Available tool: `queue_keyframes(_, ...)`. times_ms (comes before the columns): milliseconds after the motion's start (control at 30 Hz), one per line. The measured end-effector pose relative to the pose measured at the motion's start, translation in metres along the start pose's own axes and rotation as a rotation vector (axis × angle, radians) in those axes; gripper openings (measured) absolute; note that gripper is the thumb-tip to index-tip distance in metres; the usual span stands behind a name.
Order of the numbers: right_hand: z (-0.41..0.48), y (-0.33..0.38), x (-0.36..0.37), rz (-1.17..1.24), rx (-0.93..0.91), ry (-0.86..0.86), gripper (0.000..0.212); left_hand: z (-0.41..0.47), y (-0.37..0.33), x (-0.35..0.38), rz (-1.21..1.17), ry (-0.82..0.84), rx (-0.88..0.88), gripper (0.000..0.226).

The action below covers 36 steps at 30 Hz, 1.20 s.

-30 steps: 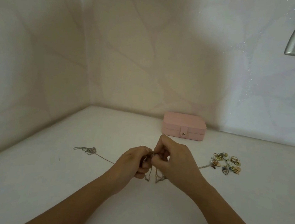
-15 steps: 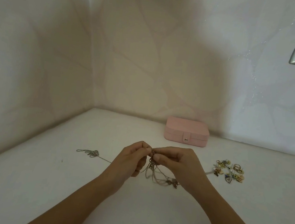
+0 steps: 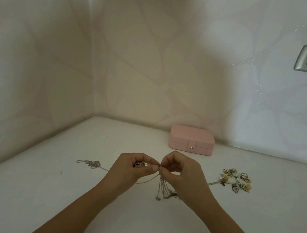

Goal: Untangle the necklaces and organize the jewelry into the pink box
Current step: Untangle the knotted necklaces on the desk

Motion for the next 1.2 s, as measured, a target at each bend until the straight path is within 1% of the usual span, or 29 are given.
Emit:
queue_keyframes(100, 0.001, 0.001, 0.000, -0.004, 0.019, 0.014, 0.014, 0.000, -0.001, -0.001, -0.029, 0.007, -0.009, 0.007)
queue_keyframes(233, 0.004, 0.002, -0.005, 0.118, 0.156, 0.127, 0.008, 0.001, -0.002, -0.002, -0.063, 0.041, -0.039, 0.006)
queue_keyframes(333, 0.006, 0.002, -0.006, 0.319, 0.234, 0.198, 0.008, 0.002, -0.003, -0.003, -0.094, 0.084, -0.043, 0.004)
queue_keyframes(400, 0.007, 0.003, -0.002, 0.472, 0.265, 0.219, 0.006, 0.002, -0.003, -0.001, -0.046, 0.086, 0.006, 0.007)
queue_keyframes(433, 0.008, 0.003, 0.000, 0.495, 0.273, 0.207, 0.005, 0.002, -0.003, 0.000, -0.008, 0.075, 0.040, 0.007)
queue_keyframes(500, 0.009, 0.004, 0.003, 0.400, 0.265, 0.163, 0.012, 0.002, -0.001, 0.000, 0.076, 0.048, 0.089, 0.008)
queue_keyframes(567, 0.011, 0.005, 0.005, 0.175, 0.206, 0.117, 0.015, 0.002, 0.003, -0.003, 0.162, 0.038, 0.100, 0.015)
queue_keyframes(633, 0.013, 0.010, 0.006, -0.046, 0.113, 0.088, 0.015, 0.003, 0.006, -0.007, 0.187, 0.051, 0.081, 0.018)
queue_keyframes(700, 0.017, 0.016, 0.009, -0.215, 0.007, 0.087, 0.016, 0.004, 0.006, -0.010, 0.124, 0.068, 0.036, 0.018)
queue_keyframes(767, 0.021, 0.024, 0.014, -0.349, -0.078, 0.053, 0.009, 0.008, 0.006, -0.015, 0.024, 0.069, -0.019, 0.016)
queue_keyframes(833, 0.027, 0.031, 0.017, -0.376, -0.102, 0.014, 0.003, 0.011, 0.005, -0.020, -0.069, 0.058, -0.044, 0.015)
queue_keyframes(900, 0.034, 0.034, 0.016, -0.280, -0.038, 0.044, 0.006, 0.013, 0.004, -0.026, -0.094, 0.027, -0.036, 0.016)
queue_keyframes(933, 0.038, 0.034, 0.014, -0.179, 0.036, 0.106, 0.007, 0.014, 0.003, -0.029, -0.063, 0.002, -0.018, 0.017)
queue_keyframes(1033, 0.042, 0.027, 0.012, 0.193, 0.255, 0.403, 0.011, 0.015, 0.004, -0.034, 0.107, -0.056, 0.090, 0.014)
queue_keyframes(1067, 0.042, 0.023, 0.013, 0.330, 0.310, 0.475, 0.012, 0.015, 0.004, -0.034, 0.162, -0.060, 0.127, 0.012)
queue_keyframes(1133, 0.041, 0.014, 0.017, 0.552, 0.398, 0.540, 0.009, 0.015, 0.006, -0.033, 0.241, -0.063, 0.170, 0.011)
queue_keyframes(1200, 0.039, 0.008, 0.021, 0.642, 0.419, 0.544, 0.006, 0.015, 0.005, -0.036, 0.248, -0.072, 0.175, 0.011)
Point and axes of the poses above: each hand's wrist, its own z-axis towards the middle knuckle, its own x-axis out of the palm, y = z × x, the point moved 1 cm from there along z, towards the middle knuckle, and after that the axes turned 5 degrees about x, right-handed, at the moved point
